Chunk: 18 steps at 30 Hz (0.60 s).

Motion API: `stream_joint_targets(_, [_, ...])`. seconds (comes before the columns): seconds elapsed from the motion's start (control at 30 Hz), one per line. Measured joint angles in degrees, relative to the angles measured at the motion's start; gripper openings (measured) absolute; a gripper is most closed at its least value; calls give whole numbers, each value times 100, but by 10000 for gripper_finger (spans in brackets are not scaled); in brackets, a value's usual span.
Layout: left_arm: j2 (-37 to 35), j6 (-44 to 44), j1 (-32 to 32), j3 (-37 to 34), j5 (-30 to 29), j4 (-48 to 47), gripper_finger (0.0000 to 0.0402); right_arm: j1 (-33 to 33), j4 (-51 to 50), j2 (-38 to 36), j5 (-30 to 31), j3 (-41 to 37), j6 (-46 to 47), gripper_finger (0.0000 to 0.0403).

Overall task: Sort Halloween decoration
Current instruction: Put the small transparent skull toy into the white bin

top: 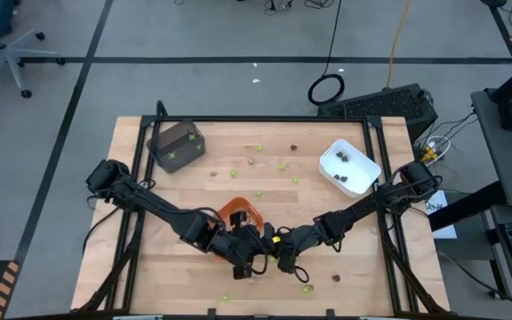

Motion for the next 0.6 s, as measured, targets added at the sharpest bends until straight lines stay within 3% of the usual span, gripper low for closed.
stream_joint_targets(0.27, [0,303,-295,1,-467,-236,209,46,-262,0,43,2,867,46])
stream_joint_targets(0.6, [0,261,-858,1,-1437,-1190,210,416,-1168,-255,1366,2,1687,46])
